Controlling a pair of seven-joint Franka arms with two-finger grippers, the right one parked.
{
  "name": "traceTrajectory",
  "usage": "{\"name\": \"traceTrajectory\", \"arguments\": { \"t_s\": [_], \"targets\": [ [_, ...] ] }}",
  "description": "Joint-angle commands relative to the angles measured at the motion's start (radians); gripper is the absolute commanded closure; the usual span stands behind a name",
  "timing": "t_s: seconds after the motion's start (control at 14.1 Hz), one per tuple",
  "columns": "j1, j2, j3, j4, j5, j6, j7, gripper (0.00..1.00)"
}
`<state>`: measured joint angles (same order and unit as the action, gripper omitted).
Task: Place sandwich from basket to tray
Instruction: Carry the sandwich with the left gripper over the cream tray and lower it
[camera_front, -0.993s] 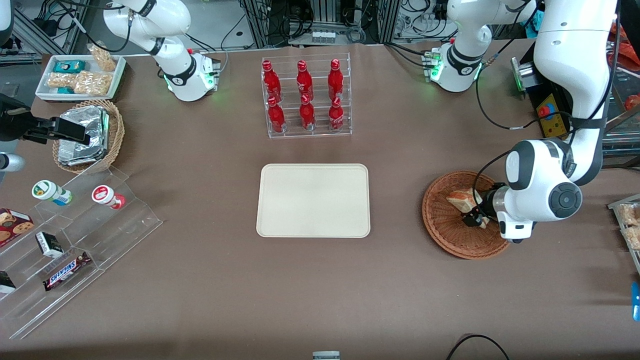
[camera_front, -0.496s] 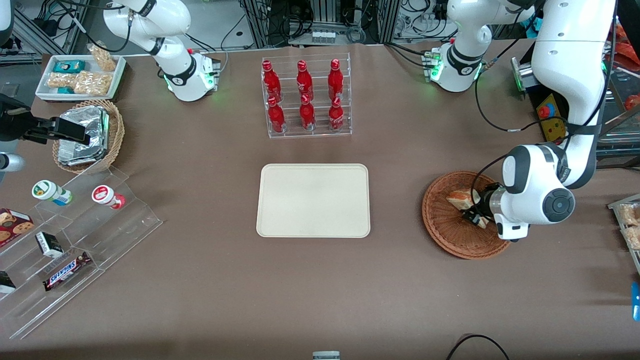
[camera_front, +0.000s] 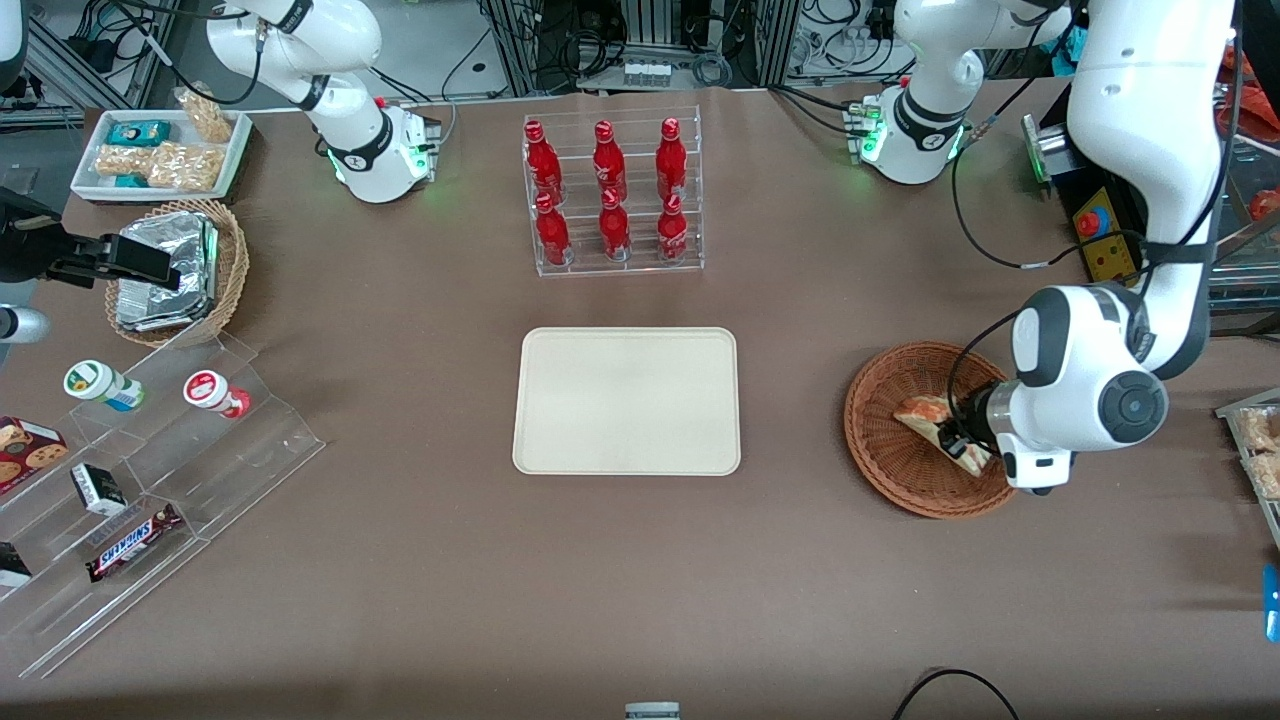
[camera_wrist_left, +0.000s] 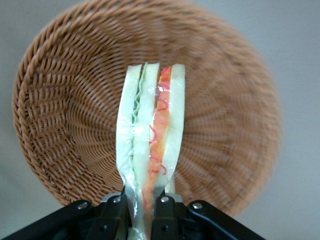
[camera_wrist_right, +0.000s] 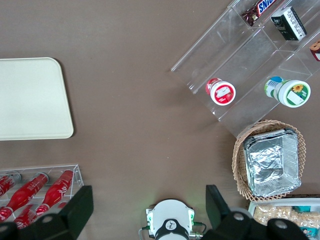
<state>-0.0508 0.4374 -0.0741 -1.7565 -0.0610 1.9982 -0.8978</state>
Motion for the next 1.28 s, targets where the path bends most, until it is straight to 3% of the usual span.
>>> {"name": "traceTrajectory", "arguments": {
  "t_s": [0.0,0.35,0.78,0.99,1.21],
  "targets": [
    [-0.153,-0.017,-0.004,0.093,0.029,-0.052,-0.018,0.83],
    [-0.482,0.115,-0.003,0.224,0.030,-0.042,-0.048,0.74],
    [-0.710,0.337,-0.004,0.409,0.024,0.053,-0.117,0.72],
    [-0.748,0.438,-0.004,0.520,0.027,0.053,-0.138,0.70],
    [-0.750,0.436,-0.006,0.519,0.021,0.042,-0.109,0.69]
  ]
}}
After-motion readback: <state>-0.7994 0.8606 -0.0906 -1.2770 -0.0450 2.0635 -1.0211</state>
